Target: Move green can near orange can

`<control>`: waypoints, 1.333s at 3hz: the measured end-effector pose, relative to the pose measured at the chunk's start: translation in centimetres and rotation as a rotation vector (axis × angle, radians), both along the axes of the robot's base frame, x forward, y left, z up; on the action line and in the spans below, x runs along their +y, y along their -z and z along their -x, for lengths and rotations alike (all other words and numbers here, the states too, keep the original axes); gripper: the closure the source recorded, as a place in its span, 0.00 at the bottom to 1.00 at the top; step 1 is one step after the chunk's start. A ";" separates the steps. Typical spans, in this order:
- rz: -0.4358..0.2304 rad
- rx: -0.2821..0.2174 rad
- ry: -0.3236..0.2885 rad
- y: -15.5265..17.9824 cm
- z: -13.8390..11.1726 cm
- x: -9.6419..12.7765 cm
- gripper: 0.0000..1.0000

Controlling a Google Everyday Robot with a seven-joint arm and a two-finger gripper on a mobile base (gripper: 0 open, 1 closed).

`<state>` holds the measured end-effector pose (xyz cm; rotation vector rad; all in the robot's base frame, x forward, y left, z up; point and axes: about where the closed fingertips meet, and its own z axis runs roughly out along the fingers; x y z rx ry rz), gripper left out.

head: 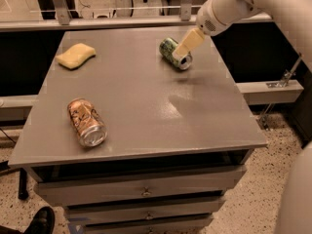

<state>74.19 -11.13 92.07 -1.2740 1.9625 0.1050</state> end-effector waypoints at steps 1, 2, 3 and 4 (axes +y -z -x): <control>-0.051 0.052 0.083 2.6 -3.1 -0.7 0.00; -0.079 0.111 0.133 5.0 -4.4 -1.1 0.00; -0.099 0.190 0.149 7.1 -4.4 -0.2 0.01; -0.108 0.257 0.139 8.7 -3.4 0.8 0.19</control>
Offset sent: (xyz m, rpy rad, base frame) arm 0.0580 -0.0196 -0.0736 0.1144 0.1768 -0.2025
